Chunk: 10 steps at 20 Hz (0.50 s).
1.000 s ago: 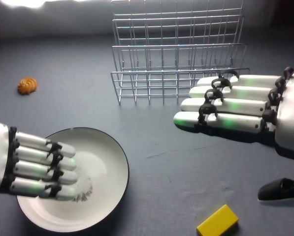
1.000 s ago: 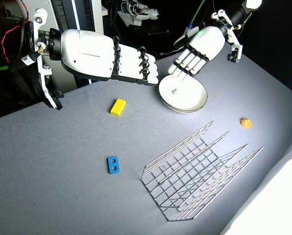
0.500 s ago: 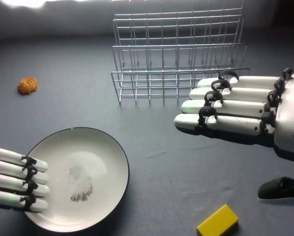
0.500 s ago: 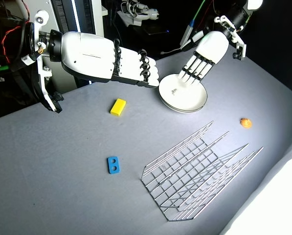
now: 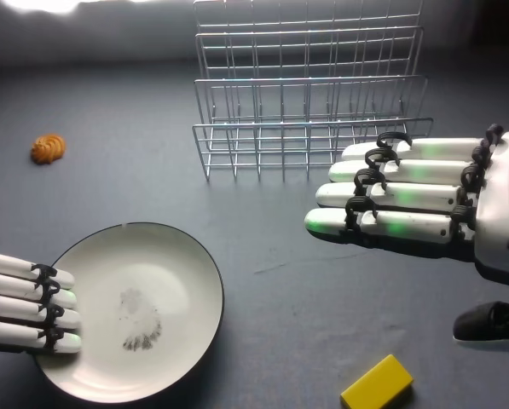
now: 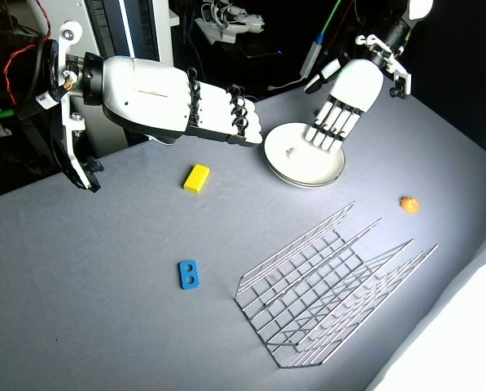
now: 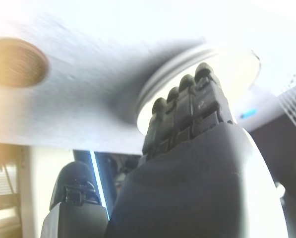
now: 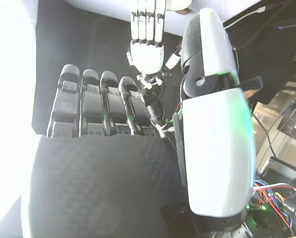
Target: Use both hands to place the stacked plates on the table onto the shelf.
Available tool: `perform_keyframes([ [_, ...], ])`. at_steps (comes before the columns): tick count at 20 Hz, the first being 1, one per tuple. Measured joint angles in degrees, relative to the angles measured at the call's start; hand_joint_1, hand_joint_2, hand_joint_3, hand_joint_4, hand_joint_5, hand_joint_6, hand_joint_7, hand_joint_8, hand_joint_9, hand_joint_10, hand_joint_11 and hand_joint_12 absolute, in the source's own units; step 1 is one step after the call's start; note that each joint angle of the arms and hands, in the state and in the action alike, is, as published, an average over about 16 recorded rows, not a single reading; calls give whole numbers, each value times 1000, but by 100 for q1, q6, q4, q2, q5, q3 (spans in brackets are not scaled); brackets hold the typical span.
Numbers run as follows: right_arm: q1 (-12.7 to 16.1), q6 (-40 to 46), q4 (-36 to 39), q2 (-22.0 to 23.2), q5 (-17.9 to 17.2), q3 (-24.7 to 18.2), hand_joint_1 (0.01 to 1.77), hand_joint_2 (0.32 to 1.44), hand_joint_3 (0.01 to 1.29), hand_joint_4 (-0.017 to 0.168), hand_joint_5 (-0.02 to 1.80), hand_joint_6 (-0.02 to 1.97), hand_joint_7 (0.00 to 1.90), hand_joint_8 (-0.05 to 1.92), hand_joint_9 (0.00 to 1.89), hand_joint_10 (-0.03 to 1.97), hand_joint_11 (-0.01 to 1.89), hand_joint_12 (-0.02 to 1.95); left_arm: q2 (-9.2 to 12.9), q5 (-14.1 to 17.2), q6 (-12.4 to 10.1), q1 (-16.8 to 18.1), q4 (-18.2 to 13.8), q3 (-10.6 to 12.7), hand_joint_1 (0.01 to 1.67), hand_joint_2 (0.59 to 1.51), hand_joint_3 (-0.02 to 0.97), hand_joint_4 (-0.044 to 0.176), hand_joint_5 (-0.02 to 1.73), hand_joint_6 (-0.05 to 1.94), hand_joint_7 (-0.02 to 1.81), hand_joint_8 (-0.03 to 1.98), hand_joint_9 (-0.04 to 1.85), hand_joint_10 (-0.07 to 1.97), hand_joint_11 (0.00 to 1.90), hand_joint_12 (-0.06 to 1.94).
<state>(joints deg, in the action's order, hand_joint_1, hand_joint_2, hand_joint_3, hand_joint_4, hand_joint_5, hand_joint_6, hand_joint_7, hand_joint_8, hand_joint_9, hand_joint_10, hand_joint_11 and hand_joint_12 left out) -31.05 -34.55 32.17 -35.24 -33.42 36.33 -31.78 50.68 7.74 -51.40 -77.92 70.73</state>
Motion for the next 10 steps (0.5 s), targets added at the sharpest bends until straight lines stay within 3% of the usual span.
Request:
perform_keyframes([
  [10, -1, -89, -1, -4, 36, -11, 1100, 1013, 19, 0, 21, 19, 20, 14, 14, 5, 25, 14, 40, -427, 2, -332, 356, -441, 14, 1119, 14, -4, -2, -20, 5, -16, 9, 3, 15, -10],
])
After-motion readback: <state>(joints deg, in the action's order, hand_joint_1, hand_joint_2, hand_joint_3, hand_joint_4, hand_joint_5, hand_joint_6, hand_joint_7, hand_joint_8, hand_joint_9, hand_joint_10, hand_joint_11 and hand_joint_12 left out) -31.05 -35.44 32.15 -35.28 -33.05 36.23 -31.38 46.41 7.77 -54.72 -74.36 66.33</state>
